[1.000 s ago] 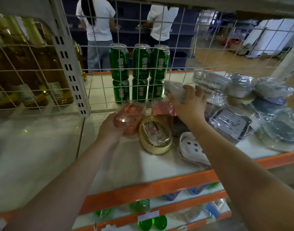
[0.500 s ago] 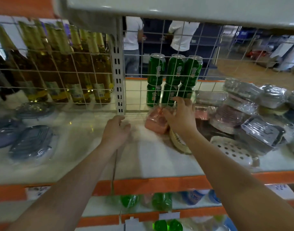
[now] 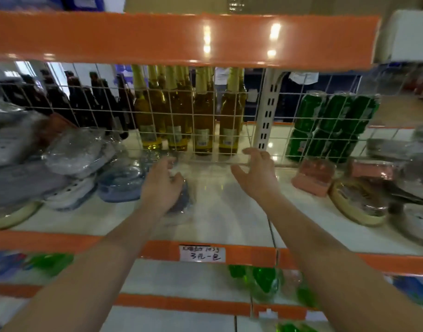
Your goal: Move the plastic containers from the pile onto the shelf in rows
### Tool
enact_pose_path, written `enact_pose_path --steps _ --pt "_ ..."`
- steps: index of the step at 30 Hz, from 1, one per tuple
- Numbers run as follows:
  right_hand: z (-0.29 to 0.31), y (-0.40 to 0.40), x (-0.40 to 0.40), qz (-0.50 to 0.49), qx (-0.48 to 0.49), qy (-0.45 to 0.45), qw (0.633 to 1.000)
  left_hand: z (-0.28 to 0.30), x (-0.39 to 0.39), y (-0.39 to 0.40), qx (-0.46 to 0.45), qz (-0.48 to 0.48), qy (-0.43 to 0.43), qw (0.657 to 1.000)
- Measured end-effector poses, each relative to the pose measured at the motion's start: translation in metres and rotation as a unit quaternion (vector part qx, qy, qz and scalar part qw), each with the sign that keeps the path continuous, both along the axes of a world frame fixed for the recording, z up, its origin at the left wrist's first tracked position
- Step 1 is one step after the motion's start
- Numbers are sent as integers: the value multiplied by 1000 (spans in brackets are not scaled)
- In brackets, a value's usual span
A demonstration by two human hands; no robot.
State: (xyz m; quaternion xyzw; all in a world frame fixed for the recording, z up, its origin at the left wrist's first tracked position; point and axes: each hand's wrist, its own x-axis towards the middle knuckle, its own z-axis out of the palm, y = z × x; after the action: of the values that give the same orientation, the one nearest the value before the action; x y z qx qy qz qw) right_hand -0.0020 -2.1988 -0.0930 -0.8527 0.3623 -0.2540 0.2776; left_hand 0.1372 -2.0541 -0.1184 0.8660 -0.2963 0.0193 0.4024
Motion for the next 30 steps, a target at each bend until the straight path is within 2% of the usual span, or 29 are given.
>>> enact_pose_path --steps 3,8,11,13,17,19,21,27,30 --pt "-6 34 27 22 19 31 999 -1 34 39 32 21 -38 999" --pt "-24 77 63 42 61 65 995 -12 75 87 80 51 -24 995" --pt "-36 98 82 64 83 104 989 -24 96 105 119 11 7 993" --pt "-44 111 93 72 91 133 984 -32 108 112 147 -25 -2 989" --pt "-64 124 107 62 47 201 977 -41 127 114 195 -92 14 976" --pt "-72 122 106 57 35 209 976 -45 134 110 215 -97 18 972" --pt "-77 117 106 49 35 199 978 -50 139 105 245 -91 -19 965" --pt "-79 93 104 5 8 199 980 -51 134 97 179 -60 -71 979" --pt "-79 83 105 0 14 195 981 -46 121 94 190 -76 -94 974"
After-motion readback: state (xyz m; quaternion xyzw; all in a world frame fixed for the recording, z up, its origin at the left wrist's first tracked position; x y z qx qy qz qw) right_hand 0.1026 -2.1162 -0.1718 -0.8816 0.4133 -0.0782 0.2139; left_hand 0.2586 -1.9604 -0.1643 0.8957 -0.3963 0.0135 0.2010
